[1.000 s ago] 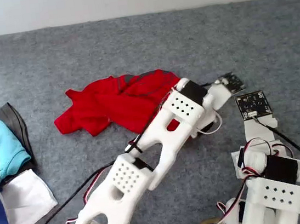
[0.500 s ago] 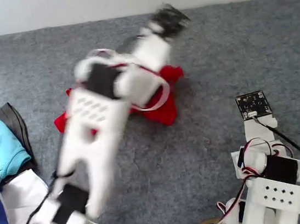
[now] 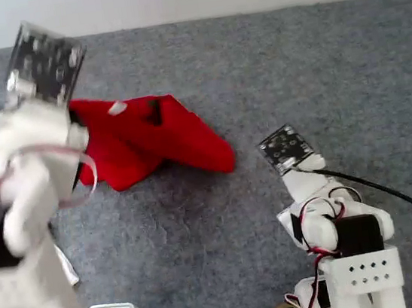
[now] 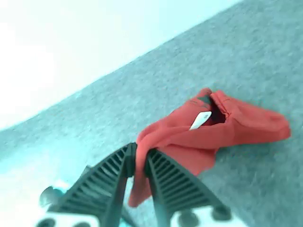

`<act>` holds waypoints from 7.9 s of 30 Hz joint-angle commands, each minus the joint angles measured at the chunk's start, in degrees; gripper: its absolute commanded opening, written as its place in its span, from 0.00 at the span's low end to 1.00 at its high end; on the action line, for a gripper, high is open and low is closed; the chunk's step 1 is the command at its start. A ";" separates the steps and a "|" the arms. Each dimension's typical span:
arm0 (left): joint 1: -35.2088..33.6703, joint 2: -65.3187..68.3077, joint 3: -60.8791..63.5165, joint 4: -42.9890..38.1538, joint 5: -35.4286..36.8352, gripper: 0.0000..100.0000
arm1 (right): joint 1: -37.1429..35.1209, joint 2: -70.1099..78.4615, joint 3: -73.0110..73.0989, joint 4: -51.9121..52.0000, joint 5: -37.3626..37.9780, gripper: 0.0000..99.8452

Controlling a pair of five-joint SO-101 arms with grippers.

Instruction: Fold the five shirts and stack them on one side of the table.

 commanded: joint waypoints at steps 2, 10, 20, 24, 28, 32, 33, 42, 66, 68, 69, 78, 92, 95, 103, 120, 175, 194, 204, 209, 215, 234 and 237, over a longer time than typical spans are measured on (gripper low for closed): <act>-1.14 -17.85 16.04 0.62 -4.66 0.01 | -1.54 0.84 -2.20 -3.38 0.26 0.04; -6.07 -41.76 47.87 0.44 -10.11 0.01 | -1.80 12.00 -2.99 -13.76 0.18 0.04; -16.18 -46.59 64.75 -4.13 -10.11 0.01 | -9.80 41.98 -25.05 -16.04 0.00 0.04; -16.18 -46.59 67.91 -4.04 -10.02 0.01 | -11.82 55.16 -37.27 -15.87 0.00 0.04; -16.18 -46.68 68.62 -5.27 -10.02 0.01 | -13.67 67.65 -50.02 -15.69 -4.31 0.05; -16.18 -46.68 68.62 -5.27 -8.53 0.01 | -15.87 79.52 -62.07 -14.73 -6.33 0.16; -16.18 -46.68 68.62 -5.27 -7.47 0.01 | -16.57 82.33 -65.05 -13.93 -6.33 0.19; -16.18 -46.68 68.62 -5.27 -5.89 0.01 | -20.97 105.63 -92.40 -6.11 -6.42 0.22; -15.91 -46.68 70.02 -7.21 -3.52 0.01 | -20.09 114.51 -118.42 18.77 -5.98 0.01; -15.91 -46.68 70.02 -7.21 -3.52 0.01 | -19.56 109.67 -111.56 18.68 -5.98 0.01; -15.82 -46.68 70.02 -7.21 -3.52 0.01 | -19.47 107.30 -107.78 18.68 -5.89 0.01; -15.74 -46.68 70.02 -7.30 -3.52 0.01 | -16.75 93.85 -80.09 18.33 -3.34 0.02; -10.73 -46.68 70.20 -7.74 -3.52 0.01 | -19.38 90.15 -79.30 18.59 -5.98 0.21; -10.81 -46.68 70.81 -7.74 -3.52 0.01 | -20.35 91.56 -79.30 18.42 -5.89 0.21; -10.81 -46.68 70.99 -7.74 -3.52 0.01 | -24.13 94.20 -79.30 18.42 -5.98 0.21; -10.81 -46.68 70.99 -7.74 -3.52 0.01 | -26.33 94.73 -79.21 18.59 -5.98 0.21; -10.81 -46.68 71.08 -7.74 -3.52 0.01 | -28.00 95.16 -78.33 18.51 -1.93 0.08; -10.81 -46.68 71.08 -7.74 -3.52 0.01 | -23.16 100.88 -78.77 18.24 -1.85 0.01; -10.90 -46.33 66.42 -15.03 -3.43 0.01 | -18.24 79.69 -78.68 18.51 3.78 0.01; -10.90 -46.33 61.76 -20.92 -3.43 0.01 | -13.05 65.10 -78.68 18.42 8.00 0.01; -10.81 -46.15 54.02 -27.52 -3.78 0.01 | -10.86 48.04 -78.77 17.80 16.00 0.01; -9.85 -22.95 19.38 -27.87 -14.24 0.01 | -1.80 23.16 -78.77 -14.99 37.71 0.01; -6.59 -21.01 15.25 -20.92 -16.70 0.01 | -0.75 23.16 -78.77 -20.53 41.32 0.01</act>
